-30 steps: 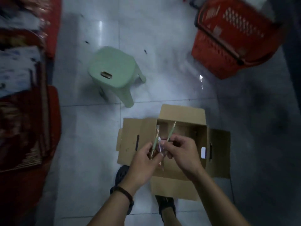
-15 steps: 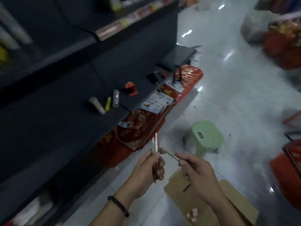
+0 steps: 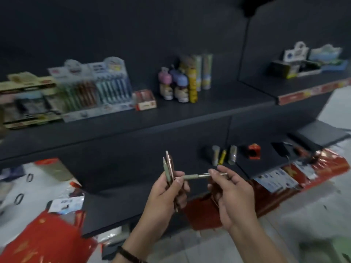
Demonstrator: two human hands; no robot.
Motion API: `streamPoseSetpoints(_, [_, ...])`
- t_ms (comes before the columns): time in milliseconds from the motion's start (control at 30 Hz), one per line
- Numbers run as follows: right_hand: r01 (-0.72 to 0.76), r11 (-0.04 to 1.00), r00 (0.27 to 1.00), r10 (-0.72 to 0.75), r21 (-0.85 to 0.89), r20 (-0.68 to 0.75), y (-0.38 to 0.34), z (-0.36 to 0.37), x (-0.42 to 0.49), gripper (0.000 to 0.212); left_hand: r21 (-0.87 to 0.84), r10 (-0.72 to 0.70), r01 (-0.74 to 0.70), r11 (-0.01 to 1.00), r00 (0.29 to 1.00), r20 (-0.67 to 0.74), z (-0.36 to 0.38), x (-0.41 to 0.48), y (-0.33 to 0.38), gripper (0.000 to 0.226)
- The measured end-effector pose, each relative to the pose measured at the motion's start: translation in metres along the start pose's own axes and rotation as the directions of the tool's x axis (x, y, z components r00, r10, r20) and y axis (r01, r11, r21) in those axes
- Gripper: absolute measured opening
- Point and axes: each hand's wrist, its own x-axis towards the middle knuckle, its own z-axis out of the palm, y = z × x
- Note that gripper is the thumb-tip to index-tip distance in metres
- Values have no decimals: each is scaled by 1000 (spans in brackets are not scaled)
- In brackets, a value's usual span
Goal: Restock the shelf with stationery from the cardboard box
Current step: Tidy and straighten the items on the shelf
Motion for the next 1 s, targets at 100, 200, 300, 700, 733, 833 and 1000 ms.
streamPoseSetpoints(100, [51, 999, 995, -50, -13, 83, 19, 86, -4, 32, -4, 51, -51, 999, 997, -58, -67, 17, 40, 12])
streamPoseSetpoints(200, [196, 974, 970, -175, -116, 167, 28, 159, 1, 34, -18, 83, -86, 996, 989, -120, -120, 39, 69, 11])
streamPoseSetpoints(300, [333, 927, 914, -273, -171, 301, 34, 221, 21, 41, -26, 121, -129, 991, 970, -209, -161, 69, 90, 13])
streamPoseSetpoints(700, [707, 689, 588, -447, -160, 675, 55, 419, 136, 20, 191, 292, -223, 956, 798, -527, -281, 142, 159, 30])
streamPoseSetpoints(733, [718, 680, 571, -452, -150, 685, 60, 434, 141, 20, 205, 297, -219, 954, 788, -540, -291, 148, 163, 32])
streamPoseSetpoints(833, [738, 666, 529, -466, -113, 709, 76, 474, 154, 21, 166, 285, -232, 958, 772, -568, -319, 167, 176, 27])
streamPoseSetpoints(1000, [837, 530, 426, -478, -136, 768, 110, 531, 159, 20, 213, 302, -219, 952, 776, -554, -367, 199, 197, 35])
